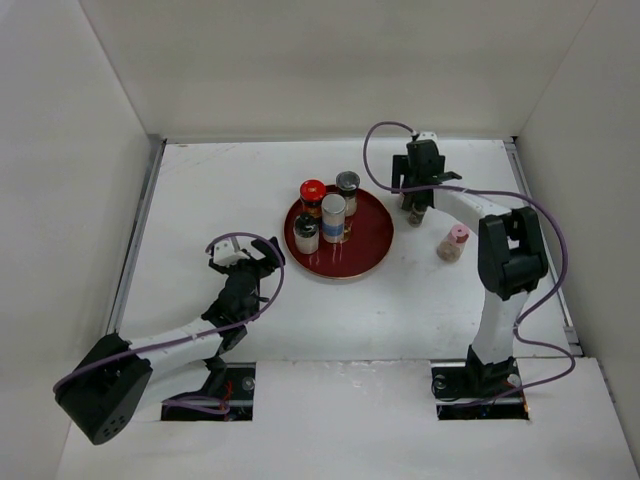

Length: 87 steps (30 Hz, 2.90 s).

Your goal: Organize the condiment bottles

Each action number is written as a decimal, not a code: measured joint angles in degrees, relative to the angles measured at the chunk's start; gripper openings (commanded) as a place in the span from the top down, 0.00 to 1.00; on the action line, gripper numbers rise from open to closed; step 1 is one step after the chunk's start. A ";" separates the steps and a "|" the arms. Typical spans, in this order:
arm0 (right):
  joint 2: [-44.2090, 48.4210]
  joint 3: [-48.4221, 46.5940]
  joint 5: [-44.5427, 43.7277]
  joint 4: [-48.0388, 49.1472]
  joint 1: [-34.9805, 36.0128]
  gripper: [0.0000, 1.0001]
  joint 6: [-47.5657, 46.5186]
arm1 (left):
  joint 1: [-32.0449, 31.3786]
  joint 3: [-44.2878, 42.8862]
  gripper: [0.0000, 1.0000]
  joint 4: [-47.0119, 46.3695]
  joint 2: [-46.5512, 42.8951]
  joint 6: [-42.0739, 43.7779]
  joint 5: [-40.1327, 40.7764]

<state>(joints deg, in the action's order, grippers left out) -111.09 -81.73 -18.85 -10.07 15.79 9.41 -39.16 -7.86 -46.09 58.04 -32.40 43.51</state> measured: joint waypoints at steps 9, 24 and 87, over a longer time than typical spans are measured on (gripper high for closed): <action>-0.37 0.42 0.17 2.03 -0.52 0.39 0.70 | 0.02 0.00 0.12 -0.02 0.87 0.00 -0.22; 14.93 7.98 -1.27 10.10 4.98 0.41 1.57 | 0.13 0.00 0.12 -0.04 0.48 0.00 -0.22; 16.20 25.44 -8.17 14.45 2.51 0.37 8.83 | -0.02 0.00 0.12 -0.04 0.09 -0.04 -0.87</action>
<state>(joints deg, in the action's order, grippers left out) -94.89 -56.29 -27.03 4.38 18.31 18.24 -39.18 -7.86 -46.13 58.13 -32.45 42.63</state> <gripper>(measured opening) 0.700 0.877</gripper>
